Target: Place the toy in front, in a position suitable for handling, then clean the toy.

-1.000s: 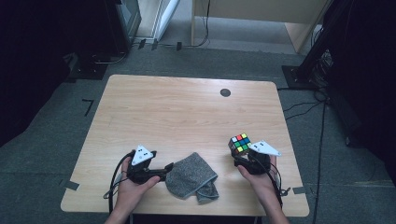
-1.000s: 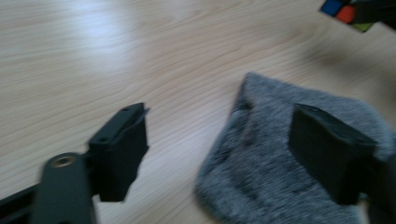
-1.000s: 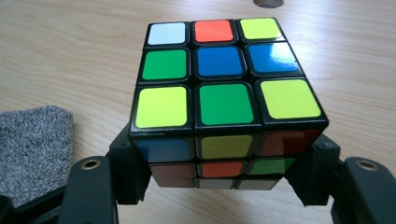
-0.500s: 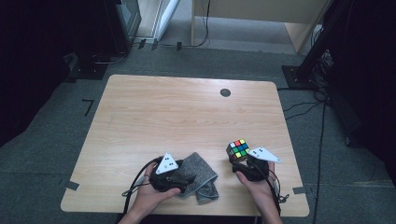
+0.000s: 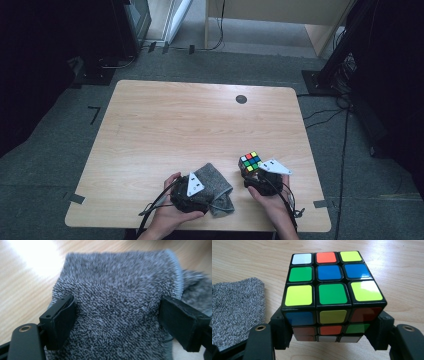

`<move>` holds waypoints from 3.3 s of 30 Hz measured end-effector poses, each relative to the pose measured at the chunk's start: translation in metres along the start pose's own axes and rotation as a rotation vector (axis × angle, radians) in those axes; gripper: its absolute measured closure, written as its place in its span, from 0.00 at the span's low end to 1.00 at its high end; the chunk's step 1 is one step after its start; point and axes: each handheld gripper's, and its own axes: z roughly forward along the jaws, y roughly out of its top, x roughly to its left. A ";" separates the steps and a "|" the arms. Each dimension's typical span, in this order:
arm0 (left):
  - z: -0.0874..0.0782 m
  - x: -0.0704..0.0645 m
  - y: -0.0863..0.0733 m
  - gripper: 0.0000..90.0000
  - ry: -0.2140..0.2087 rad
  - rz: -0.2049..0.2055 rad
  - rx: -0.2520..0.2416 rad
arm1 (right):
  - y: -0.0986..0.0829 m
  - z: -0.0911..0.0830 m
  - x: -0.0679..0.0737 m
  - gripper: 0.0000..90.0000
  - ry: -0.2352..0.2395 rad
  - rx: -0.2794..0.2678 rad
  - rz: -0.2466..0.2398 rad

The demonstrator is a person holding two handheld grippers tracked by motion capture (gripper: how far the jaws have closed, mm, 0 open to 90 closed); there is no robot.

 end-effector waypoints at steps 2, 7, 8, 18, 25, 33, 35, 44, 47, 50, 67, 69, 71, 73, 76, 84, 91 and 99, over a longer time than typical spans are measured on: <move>0.000 0.002 0.000 0.23 0.017 -0.009 -0.003 | 0.000 0.000 0.000 0.38 -0.002 -0.001 -0.004; -0.008 0.017 -0.004 0.63 0.058 -0.069 -0.048 | 0.001 -0.003 -0.001 0.38 0.001 -0.012 -0.005; -0.010 0.021 -0.004 0.70 0.064 -0.081 -0.057 | 0.001 -0.003 -0.001 0.38 0.003 -0.014 -0.005; -0.051 0.063 -0.007 0.87 0.111 -0.184 -0.253 | 0.004 -0.002 0.010 0.38 0.076 -0.027 -0.065; -0.064 0.070 0.001 0.90 0.042 -0.204 -0.334 | 0.005 0.002 0.035 0.38 0.151 -0.029 -0.130; -0.067 0.064 0.027 0.90 -0.094 -0.213 -0.386 | 0.006 0.013 0.063 0.38 0.230 -0.024 -0.184; -0.066 0.060 0.033 0.89 -0.123 -0.208 -0.385 | 0.008 0.015 0.071 0.38 0.245 -0.026 -0.201; -0.059 0.050 0.042 0.49 -0.183 -0.207 -0.300 | 0.006 0.010 0.093 0.38 0.291 -0.078 -0.271; -0.059 0.049 0.041 0.41 -0.174 -0.196 -0.288 | 0.005 0.010 0.096 0.38 0.281 -0.089 -0.292; -0.055 0.045 0.038 0.39 -0.163 -0.188 -0.275 | 0.003 0.012 0.097 0.38 0.275 -0.084 -0.302; -0.053 0.043 0.038 0.45 -0.149 -0.228 -0.288 | 0.001 0.006 0.094 0.38 0.268 -0.099 -0.350; -0.051 0.045 0.039 0.41 -0.145 -0.227 -0.281 | -0.001 0.006 0.092 0.38 0.257 -0.095 -0.351; -0.050 0.053 0.037 0.39 -0.156 -0.261 -0.272 | -0.001 0.004 0.092 0.38 0.254 -0.100 -0.353; -0.050 0.058 0.035 0.42 -0.152 -0.285 -0.272 | 0.000 0.003 0.091 0.38 0.248 -0.107 -0.354; -0.050 0.051 0.036 0.50 -0.171 -0.264 -0.285 | 0.000 0.004 0.091 0.38 0.248 -0.112 -0.350; -0.049 0.053 0.037 0.42 -0.090 -0.264 -0.281 | 0.000 0.004 0.090 0.38 0.240 -0.110 -0.345; -0.050 0.033 0.041 0.45 -0.102 -0.187 -0.308 | 0.000 0.004 0.087 0.38 0.243 -0.104 -0.327; -0.049 0.043 0.038 0.47 -0.087 -0.232 -0.282 | 0.000 0.002 0.089 0.38 0.248 -0.103 -0.332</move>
